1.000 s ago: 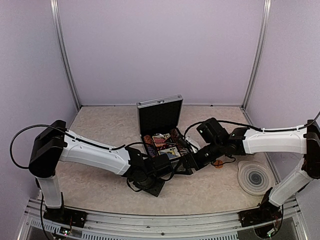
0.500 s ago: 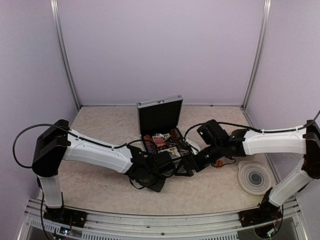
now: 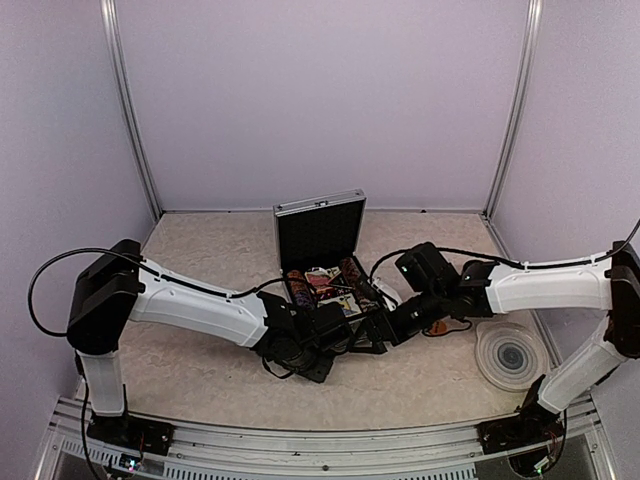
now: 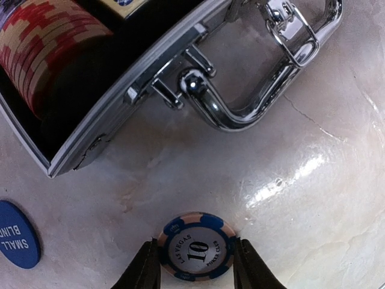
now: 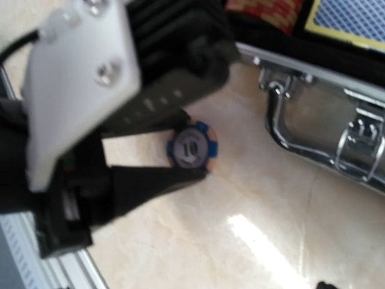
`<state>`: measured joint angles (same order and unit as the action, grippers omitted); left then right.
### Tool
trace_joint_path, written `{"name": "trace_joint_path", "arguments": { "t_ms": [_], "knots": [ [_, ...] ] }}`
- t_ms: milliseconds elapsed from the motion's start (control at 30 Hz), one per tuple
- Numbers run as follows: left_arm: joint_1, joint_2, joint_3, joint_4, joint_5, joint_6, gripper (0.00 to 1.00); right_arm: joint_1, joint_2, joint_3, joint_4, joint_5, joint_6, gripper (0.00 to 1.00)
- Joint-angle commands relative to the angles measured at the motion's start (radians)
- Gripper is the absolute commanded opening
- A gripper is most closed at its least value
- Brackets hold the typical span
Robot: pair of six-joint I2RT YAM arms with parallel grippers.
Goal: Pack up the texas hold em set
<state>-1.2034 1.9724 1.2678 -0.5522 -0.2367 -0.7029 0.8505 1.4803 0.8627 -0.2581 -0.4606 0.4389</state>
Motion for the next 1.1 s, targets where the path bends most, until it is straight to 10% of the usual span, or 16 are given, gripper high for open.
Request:
{"name": "trace_joint_path", "arguments": {
  "t_ms": [0,533,767,1067],
  "knots": [
    [-0.009,0.049,-0.005,0.014,0.003,0.013,0.31,0.001,-0.028,-0.016,0.069,-0.023,0.063,0.87],
    [-0.033,-0.020,0.035,0.013,-0.013,0.028,0.32,-0.062,-0.031,-0.071,0.136,-0.062,0.149,0.87],
    [-0.033,0.027,0.077,0.010,0.030,0.062,0.64,-0.063,-0.015,-0.065,0.090,-0.050,0.124,0.87],
    [-0.019,0.079,0.114,0.023,0.121,0.074,0.64,-0.073,-0.022,-0.105,0.080,-0.048,0.116,0.86]
  ]
}}
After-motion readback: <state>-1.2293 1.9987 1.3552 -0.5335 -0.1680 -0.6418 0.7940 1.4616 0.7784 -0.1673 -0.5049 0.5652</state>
